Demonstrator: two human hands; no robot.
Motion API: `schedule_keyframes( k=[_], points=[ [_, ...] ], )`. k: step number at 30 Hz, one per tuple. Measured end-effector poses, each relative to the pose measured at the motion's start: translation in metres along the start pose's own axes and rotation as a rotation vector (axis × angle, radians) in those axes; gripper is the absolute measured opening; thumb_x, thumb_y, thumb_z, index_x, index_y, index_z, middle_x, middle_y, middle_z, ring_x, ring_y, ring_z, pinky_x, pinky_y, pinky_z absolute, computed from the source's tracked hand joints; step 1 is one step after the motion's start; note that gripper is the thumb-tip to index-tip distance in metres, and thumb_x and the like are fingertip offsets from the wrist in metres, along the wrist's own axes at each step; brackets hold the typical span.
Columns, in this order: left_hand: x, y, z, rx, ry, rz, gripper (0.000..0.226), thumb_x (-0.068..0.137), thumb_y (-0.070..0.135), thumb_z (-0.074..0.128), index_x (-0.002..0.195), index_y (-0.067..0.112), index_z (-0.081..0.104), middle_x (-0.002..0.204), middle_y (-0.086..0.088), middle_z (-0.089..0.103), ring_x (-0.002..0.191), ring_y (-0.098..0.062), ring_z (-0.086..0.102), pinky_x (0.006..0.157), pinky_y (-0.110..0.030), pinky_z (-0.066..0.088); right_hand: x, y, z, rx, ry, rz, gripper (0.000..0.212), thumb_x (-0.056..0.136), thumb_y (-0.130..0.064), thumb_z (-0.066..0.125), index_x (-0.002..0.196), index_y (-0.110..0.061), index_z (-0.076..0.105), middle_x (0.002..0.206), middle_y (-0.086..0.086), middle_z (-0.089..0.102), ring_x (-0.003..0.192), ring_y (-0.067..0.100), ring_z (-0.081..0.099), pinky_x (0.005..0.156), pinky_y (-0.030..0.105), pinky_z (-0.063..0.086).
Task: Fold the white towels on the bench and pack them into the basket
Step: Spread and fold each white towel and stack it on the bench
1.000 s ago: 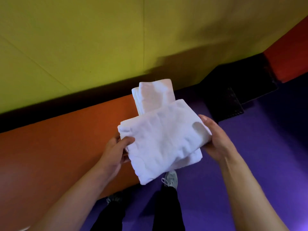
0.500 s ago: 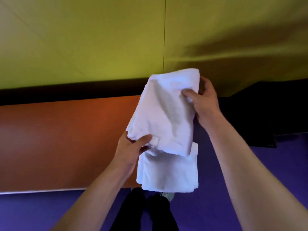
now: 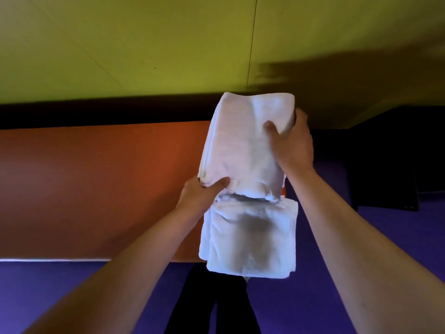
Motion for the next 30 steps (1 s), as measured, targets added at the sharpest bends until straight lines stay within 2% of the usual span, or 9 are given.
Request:
schedule_keyframes(
  k=[4, 9, 16, 19, 22, 24, 26, 28, 30],
  points=[
    [-0.008, 0.006, -0.002, -0.019, -0.047, 0.018, 0.034, 0.092, 0.048, 0.064, 0.108, 0.019, 0.07, 0.085, 0.005, 0.072, 0.081, -0.017, 0.067, 0.073, -0.029, 0.049, -0.012, 0.0, 0.006, -0.046, -0.076, -0.032, 0.084, 0.085, -0.054, 0.065, 0.153, -0.025, 0.027, 0.138, 0.009, 0.055, 0.125, 0.033, 0.056, 0.104, 0.046, 0.048],
    [-0.024, 0.036, -0.005, 0.1, -0.043, 0.277, 0.026, 0.095, 0.05, 0.06, 0.109, 0.029, 0.066, 0.092, 0.014, 0.072, 0.086, 0.0, 0.066, 0.072, -0.019, 0.048, -0.013, -0.02, -0.004, 0.098, -0.037, -0.249, 0.073, 0.091, -0.045, 0.065, 0.154, -0.026, 0.035, 0.147, -0.002, 0.052, 0.134, 0.015, 0.05, 0.112, 0.033, 0.041],
    [-0.005, 0.008, 0.004, -0.04, 0.059, 0.082, 0.062, 0.084, 0.065, 0.066, 0.115, 0.012, 0.057, 0.09, 0.003, 0.072, 0.089, -0.021, 0.072, 0.08, -0.041, 0.058, -0.001, 0.014, -0.005, 0.065, -0.026, -0.047, 0.076, 0.089, -0.048, 0.064, 0.155, -0.024, 0.034, 0.141, 0.006, 0.056, 0.128, 0.021, 0.055, 0.109, 0.036, 0.044],
    [-0.02, 0.003, -0.006, -0.079, 0.083, 0.107, 0.071, 0.083, 0.064, 0.068, 0.134, 0.021, 0.046, 0.102, 0.011, 0.069, 0.092, -0.003, 0.068, 0.084, -0.028, 0.054, -0.041, 0.035, -0.024, 0.148, 0.086, -0.034, 0.062, 0.09, -0.044, 0.063, 0.147, -0.028, 0.043, 0.117, 0.001, 0.063, 0.104, 0.014, 0.063, 0.096, 0.037, 0.053],
    [-0.057, -0.011, -0.027, 0.092, 0.192, 0.22, 0.048, 0.088, 0.051, 0.069, 0.128, 0.031, 0.05, 0.107, 0.015, 0.064, 0.092, 0.009, 0.061, 0.08, -0.02, 0.049, -0.107, 0.064, -0.044, 0.268, 0.154, -0.012, 0.037, 0.093, -0.023, 0.064, 0.129, -0.023, 0.057, 0.108, -0.006, 0.066, 0.101, 0.006, 0.064, 0.094, 0.033, 0.052],
    [-0.087, -0.019, -0.028, 0.202, 0.196, 0.373, 0.027, 0.088, 0.041, 0.072, 0.112, 0.032, 0.06, 0.113, 0.011, 0.058, 0.104, -0.004, 0.059, 0.093, -0.031, 0.05, -0.152, 0.081, -0.055, 0.229, 0.185, -0.035, 0.024, 0.09, -0.021, 0.067, 0.114, -0.026, 0.064, 0.11, -0.011, 0.067, 0.107, 0.006, 0.063, 0.098, 0.04, 0.049],
    [-0.111, -0.031, -0.012, 0.315, 0.109, 0.516, 0.021, 0.088, 0.042, 0.07, 0.107, 0.034, 0.068, 0.125, 0.009, 0.051, 0.12, -0.012, 0.051, 0.107, -0.028, 0.038, -0.187, 0.094, -0.056, 0.129, 0.173, -0.101, 0.019, 0.087, -0.031, 0.072, 0.106, -0.033, 0.068, 0.121, -0.014, 0.063, 0.12, 0.01, 0.058, 0.104, 0.049, 0.045],
    [-0.116, -0.05, 0.007, 0.375, 0.003, 0.52, 0.028, 0.085, 0.052, 0.068, 0.112, 0.044, 0.07, 0.145, 0.006, 0.039, 0.137, -0.01, 0.036, 0.114, -0.021, 0.023, -0.208, 0.107, -0.043, 0.126, 0.054, -0.078, 0.026, 0.083, -0.046, 0.073, 0.109, -0.043, 0.071, 0.139, -0.016, 0.052, 0.133, 0.016, 0.049, 0.11, 0.05, 0.042],
    [-0.105, -0.067, 0.024, 0.411, -0.126, 0.405, 0.034, 0.085, 0.057, 0.07, 0.118, 0.057, 0.064, 0.163, 0.004, 0.017, 0.152, -0.012, 0.012, 0.119, -0.03, 0.015, -0.216, 0.118, -0.028, 0.064, -0.112, -0.013, 0.037, 0.08, -0.06, 0.072, 0.116, -0.061, 0.064, 0.154, -0.019, 0.034, 0.145, 0.018, 0.033, 0.115, 0.051, 0.038]
  ],
)
Point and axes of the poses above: each hand's wrist, its own x-axis towards the middle knuckle, its own z-axis out of the palm, y = z × x, the point moved 7 cm from there along x, towards the middle knuckle
